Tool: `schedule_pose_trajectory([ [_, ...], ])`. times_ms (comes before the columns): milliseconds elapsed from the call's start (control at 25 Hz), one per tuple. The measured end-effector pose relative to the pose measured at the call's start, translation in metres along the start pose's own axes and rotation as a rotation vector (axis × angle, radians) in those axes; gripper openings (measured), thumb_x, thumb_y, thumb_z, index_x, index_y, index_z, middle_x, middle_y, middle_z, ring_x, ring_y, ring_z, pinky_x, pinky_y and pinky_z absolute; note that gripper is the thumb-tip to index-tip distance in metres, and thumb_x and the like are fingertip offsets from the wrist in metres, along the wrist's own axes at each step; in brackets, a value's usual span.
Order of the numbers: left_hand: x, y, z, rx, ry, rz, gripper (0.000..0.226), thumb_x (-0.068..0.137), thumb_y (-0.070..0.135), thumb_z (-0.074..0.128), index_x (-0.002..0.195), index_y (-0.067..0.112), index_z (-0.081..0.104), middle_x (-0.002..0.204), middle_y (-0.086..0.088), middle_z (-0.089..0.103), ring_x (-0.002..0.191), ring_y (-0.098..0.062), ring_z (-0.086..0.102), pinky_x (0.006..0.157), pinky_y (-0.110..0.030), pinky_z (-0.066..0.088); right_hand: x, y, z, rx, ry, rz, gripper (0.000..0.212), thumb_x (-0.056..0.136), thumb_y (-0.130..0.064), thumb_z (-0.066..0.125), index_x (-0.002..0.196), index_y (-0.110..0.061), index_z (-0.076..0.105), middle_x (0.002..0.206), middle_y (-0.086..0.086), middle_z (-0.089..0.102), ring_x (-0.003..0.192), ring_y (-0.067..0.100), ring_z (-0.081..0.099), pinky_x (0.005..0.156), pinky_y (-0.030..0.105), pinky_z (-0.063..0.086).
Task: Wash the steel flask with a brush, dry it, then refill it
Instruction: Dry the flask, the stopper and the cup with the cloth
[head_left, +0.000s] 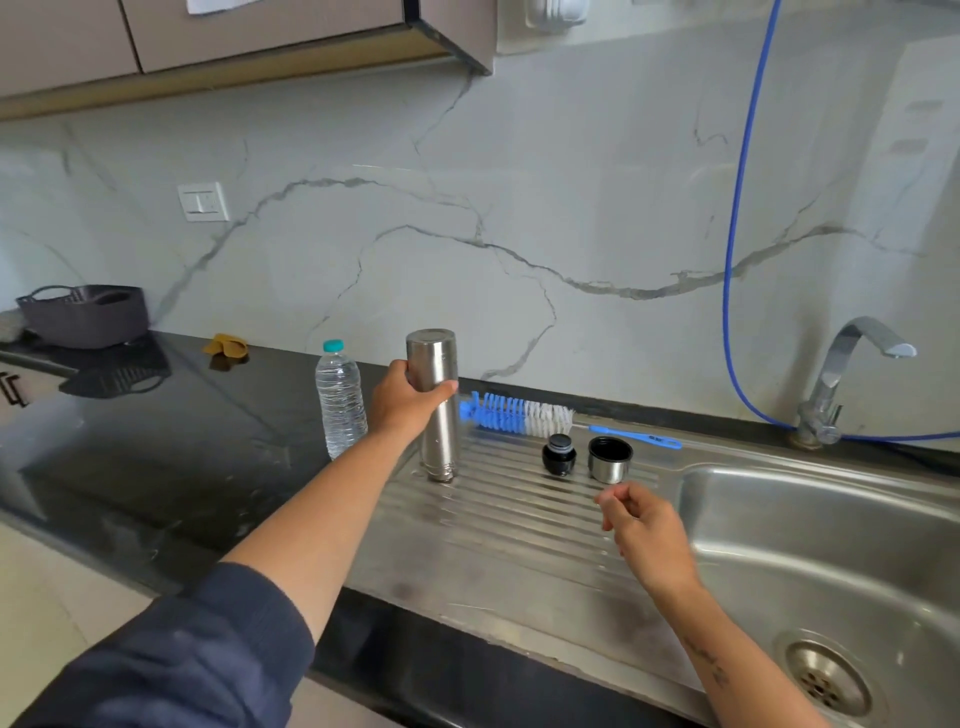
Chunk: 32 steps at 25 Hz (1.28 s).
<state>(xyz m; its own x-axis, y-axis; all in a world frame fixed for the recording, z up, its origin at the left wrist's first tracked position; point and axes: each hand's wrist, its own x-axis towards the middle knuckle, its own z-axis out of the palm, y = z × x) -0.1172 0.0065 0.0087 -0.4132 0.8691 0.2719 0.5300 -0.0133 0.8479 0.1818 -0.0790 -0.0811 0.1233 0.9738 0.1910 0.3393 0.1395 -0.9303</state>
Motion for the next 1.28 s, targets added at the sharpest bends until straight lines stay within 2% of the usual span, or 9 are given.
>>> schedule_pose_trajectory([
  [320,-0.049,0.021,-0.005,-0.170,-0.008,0.190,0.052,0.068,0.035,0.094,0.108,0.022,0.063,0.100,0.008,0.072,0.089,-0.008,0.071,0.078,-0.030,0.059,-0.008,-0.005,0.004,0.083,-0.078,0.088,0.021,0.103,-0.025,0.059,0.092,-0.011,0.071,0.069,0.003,0.066,0.049,0.011,0.051,0.055,0.032,0.042],
  [480,-0.104,0.051,0.008,-0.375,-0.151,0.353,0.051,0.069,0.021,0.096,0.109,0.018,0.064,0.103,0.007,0.075,0.094,-0.006,0.072,0.075,-0.014,0.053,-0.027,-0.040,0.012,0.517,-0.259,0.451,0.064,0.101,-0.058,0.049,0.107,0.003,0.068,0.083,0.016,0.074,0.061,0.023,0.067,0.060,0.032,0.054],
  [640,-0.151,0.070,0.030,-0.535,-0.374,0.472,0.061,0.069,0.005,0.094,0.119,0.012,0.061,0.112,-0.003,0.074,0.107,-0.016,0.072,0.086,-0.029,0.060,-0.031,-0.054,-0.008,0.999,-0.368,0.607,0.105,0.083,-0.087,0.043,0.129,0.007,0.057,0.118,0.026,0.071,0.102,0.039,0.072,0.088,0.047,0.058],
  [800,-0.180,0.075,0.045,-0.523,-0.492,0.629,0.075,0.061,0.009,0.099,0.124,0.028,0.062,0.116,0.011,0.072,0.109,-0.010,0.069,0.091,-0.023,0.055,-0.028,-0.061,-0.049,1.032,-0.216,0.534,0.086,0.085,-0.075,0.055,0.135,-0.005,0.063,0.119,0.019,0.069,0.091,0.031,0.071,0.080,0.038,0.059],
  [920,-0.180,0.066,0.058,-0.490,-0.510,0.725,0.078,0.064,0.008,0.097,0.133,0.018,0.063,0.132,0.008,0.067,0.123,-0.012,0.064,0.102,-0.031,0.053,-0.025,-0.067,-0.081,0.946,-0.034,0.401,0.073,0.086,-0.063,0.063,0.136,-0.009,0.062,0.132,0.017,0.068,0.118,0.031,0.067,0.103,0.043,0.051],
  [1040,-0.179,0.057,0.070,-0.464,-0.690,0.528,0.059,0.082,0.000,0.081,0.134,0.024,0.064,0.130,0.003,0.070,0.114,-0.013,0.069,0.100,-0.034,0.057,-0.033,-0.078,-0.113,0.721,0.131,0.217,0.053,0.090,-0.051,0.067,0.127,-0.013,0.066,0.118,0.010,0.075,0.112,0.024,0.071,0.102,0.043,0.054],
  [1120,-0.183,0.057,0.075,-0.527,-0.839,0.270,0.035,0.096,0.023,0.067,0.131,0.025,0.065,0.124,-0.003,0.073,0.102,-0.017,0.074,0.091,-0.036,0.061,-0.042,-0.086,-0.126,0.557,0.174,0.134,0.043,0.091,-0.049,0.068,0.120,-0.017,0.069,0.108,0.006,0.078,0.101,0.020,0.074,0.096,0.040,0.057],
  [1200,-0.189,0.057,0.088,-0.536,-0.965,0.162,0.058,0.090,0.063,0.057,0.133,0.025,0.064,0.121,-0.004,0.074,0.102,-0.022,0.074,0.081,-0.035,0.062,-0.049,-0.092,-0.128,0.440,0.200,0.056,0.038,0.091,-0.049,0.070,0.115,-0.020,0.068,0.102,0.002,0.077,0.094,0.016,0.074,0.088,0.037,0.058],
  [1280,-0.201,0.060,0.105,-0.526,-1.040,0.194,0.080,0.073,0.083,0.062,0.133,0.030,0.062,0.120,-0.001,0.074,0.106,-0.023,0.073,0.078,-0.033,0.061,-0.052,-0.094,-0.125,0.324,0.245,-0.023,0.034,0.090,-0.048,0.072,0.110,-0.022,0.066,0.093,-0.005,0.074,0.085,0.007,0.071,0.079,0.030,0.055],
])
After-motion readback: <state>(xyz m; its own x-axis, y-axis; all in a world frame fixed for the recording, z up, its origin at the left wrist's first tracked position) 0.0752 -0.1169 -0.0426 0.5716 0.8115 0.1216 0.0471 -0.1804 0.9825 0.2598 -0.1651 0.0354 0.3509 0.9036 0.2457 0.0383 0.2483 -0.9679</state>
